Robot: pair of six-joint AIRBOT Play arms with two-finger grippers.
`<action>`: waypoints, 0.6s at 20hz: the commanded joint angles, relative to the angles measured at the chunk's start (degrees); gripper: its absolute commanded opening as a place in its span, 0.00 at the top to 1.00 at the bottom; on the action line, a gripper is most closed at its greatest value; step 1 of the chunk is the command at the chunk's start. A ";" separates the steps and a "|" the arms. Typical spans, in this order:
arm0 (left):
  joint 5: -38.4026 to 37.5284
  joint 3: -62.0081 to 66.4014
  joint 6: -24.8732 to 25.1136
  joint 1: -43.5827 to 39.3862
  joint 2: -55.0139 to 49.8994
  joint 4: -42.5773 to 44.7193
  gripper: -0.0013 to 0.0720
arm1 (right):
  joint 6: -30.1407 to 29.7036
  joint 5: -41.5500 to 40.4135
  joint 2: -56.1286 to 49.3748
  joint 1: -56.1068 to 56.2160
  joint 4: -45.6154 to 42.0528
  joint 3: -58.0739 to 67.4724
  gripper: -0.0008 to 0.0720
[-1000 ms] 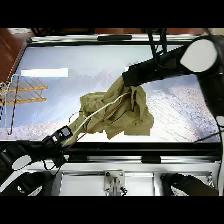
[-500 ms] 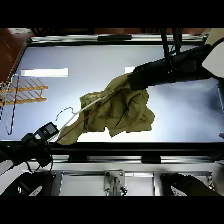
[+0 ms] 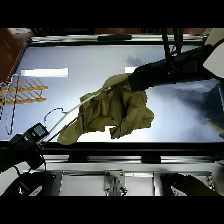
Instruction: Fold the shirts.
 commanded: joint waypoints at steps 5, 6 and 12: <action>0.15 2.60 1.16 0.02 0.15 0.57 0.92 | -0.33 -2.91 -0.98 0.02 -5.92 0.04 0.90; 0.11 2.67 1.01 0.02 0.24 0.15 0.92 | -0.33 -3.08 -1.49 0.02 -5.88 0.04 0.90; 2.08 2.08 1.84 0.02 -0.35 -2.64 0.92 | -2.38 -4.02 -1.99 0.02 -1.62 0.07 0.90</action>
